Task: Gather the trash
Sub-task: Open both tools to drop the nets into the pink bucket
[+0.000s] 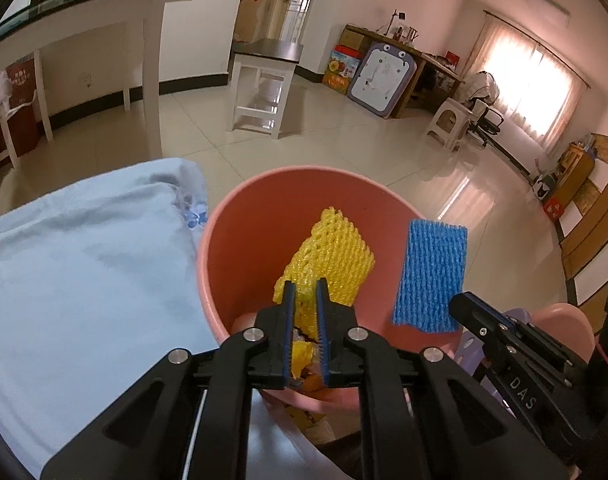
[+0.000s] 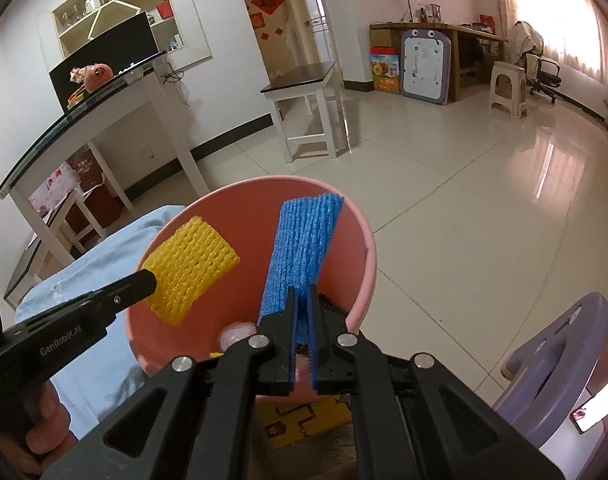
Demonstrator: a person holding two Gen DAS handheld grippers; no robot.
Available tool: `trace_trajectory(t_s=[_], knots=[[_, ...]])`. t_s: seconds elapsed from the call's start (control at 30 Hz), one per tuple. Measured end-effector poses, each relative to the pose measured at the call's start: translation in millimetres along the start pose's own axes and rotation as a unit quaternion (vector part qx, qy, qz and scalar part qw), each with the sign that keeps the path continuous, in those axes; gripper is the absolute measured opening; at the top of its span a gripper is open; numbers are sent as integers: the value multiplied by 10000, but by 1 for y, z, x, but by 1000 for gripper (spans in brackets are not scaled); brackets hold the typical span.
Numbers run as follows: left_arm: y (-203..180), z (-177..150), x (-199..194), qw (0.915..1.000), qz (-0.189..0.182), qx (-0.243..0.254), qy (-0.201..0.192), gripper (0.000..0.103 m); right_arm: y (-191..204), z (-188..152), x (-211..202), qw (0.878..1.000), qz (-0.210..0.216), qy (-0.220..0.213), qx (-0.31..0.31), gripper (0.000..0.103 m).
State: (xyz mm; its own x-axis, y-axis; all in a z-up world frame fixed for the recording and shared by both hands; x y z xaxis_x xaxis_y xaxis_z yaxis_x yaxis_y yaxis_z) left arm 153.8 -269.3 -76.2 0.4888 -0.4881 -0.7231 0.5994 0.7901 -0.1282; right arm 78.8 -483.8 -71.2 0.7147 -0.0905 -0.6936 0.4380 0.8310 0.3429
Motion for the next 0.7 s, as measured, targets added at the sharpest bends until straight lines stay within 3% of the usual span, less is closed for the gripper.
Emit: trace_trajectory(t_s=[0.07,0.17,0.7], knots=[[-1,0,1,10000,35,-7,17,32,-1,0,0,10000,-8,-15,7,17],[-1,2,3,10000,18,-20,10,37,-2,-1,-2,10000,3,-44,19,26],[-6,2,-7,9999,-40,81,-111,38,-3,-9,-19,9999,68,-94,26,33]])
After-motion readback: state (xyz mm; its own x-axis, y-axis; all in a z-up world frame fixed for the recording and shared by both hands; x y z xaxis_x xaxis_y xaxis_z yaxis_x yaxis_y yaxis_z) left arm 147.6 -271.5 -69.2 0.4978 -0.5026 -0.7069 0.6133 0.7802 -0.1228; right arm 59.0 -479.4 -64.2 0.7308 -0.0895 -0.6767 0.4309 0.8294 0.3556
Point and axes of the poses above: each gripper's, at about its wrist camera, not at the fingertips, and x roughly the way its jaws point, y to its left, z to its top, the point moved 2 cm from there along x, roughly the way its jaws point, and after that the axes turned 10 degrees about x, right-handed, at the moved point
